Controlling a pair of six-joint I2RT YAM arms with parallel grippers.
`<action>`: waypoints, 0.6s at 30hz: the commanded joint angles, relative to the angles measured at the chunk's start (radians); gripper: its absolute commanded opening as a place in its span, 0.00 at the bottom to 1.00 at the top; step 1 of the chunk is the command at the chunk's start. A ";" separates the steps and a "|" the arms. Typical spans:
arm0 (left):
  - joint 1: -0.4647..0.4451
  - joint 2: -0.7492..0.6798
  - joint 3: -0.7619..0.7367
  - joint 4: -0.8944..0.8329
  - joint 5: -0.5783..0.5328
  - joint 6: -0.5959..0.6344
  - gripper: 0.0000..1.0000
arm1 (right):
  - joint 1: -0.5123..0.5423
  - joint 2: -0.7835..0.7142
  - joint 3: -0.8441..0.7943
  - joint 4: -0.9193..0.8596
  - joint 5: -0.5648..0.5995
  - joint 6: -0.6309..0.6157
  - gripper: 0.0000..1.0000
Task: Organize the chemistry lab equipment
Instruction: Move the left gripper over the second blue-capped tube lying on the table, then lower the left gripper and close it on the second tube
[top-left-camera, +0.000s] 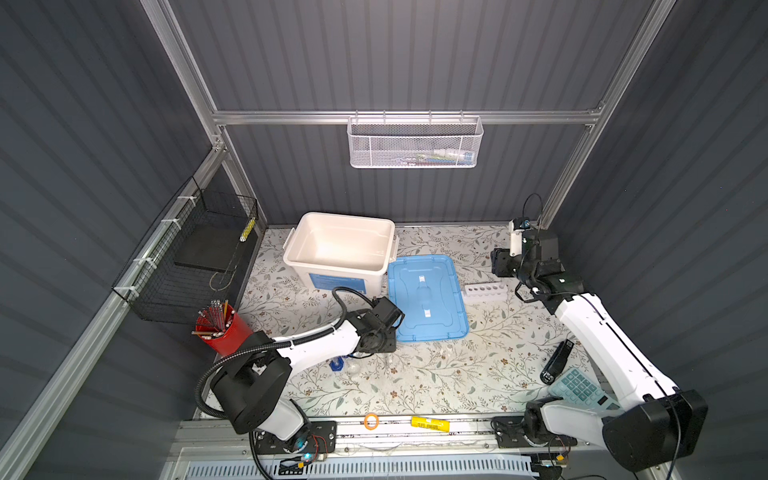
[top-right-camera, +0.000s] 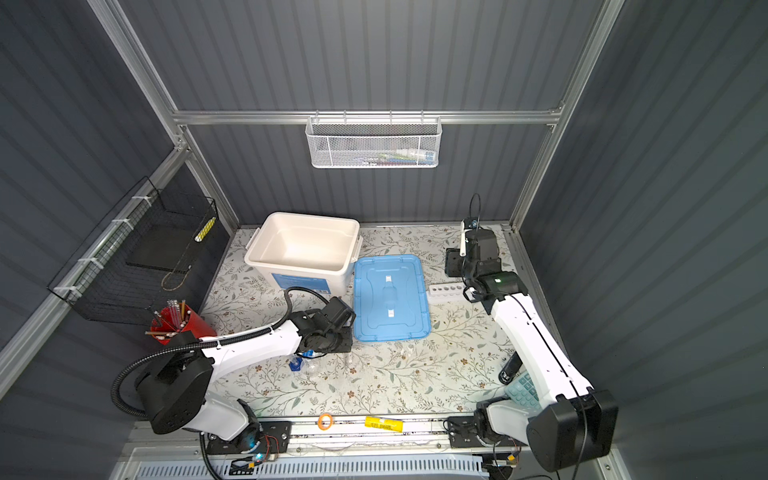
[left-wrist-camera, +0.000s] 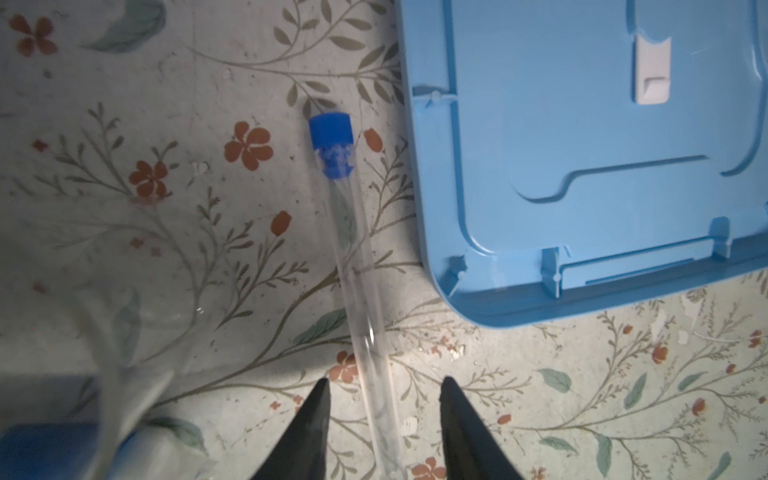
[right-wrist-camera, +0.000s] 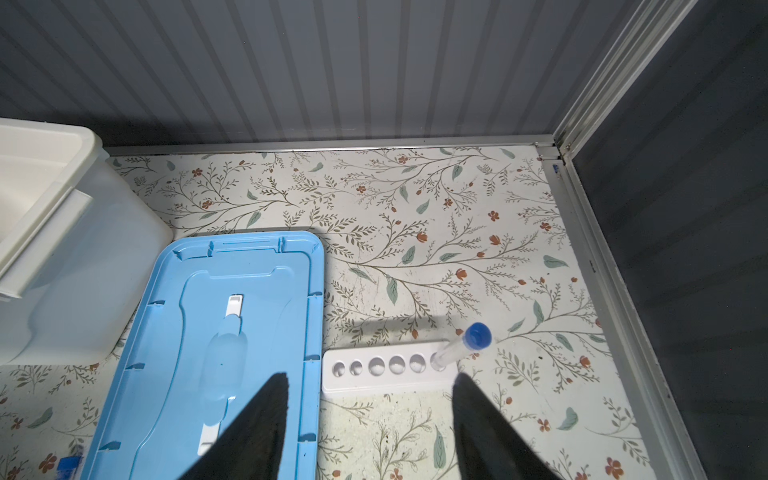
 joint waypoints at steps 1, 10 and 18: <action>0.008 0.015 -0.025 0.012 0.014 0.009 0.41 | 0.003 0.002 -0.013 0.017 0.003 -0.006 0.64; 0.022 0.054 -0.028 0.026 0.029 0.040 0.38 | 0.002 0.010 -0.009 0.018 0.006 -0.008 0.64; 0.027 0.085 -0.015 0.036 0.041 0.054 0.34 | 0.002 0.015 -0.007 0.018 0.005 -0.008 0.64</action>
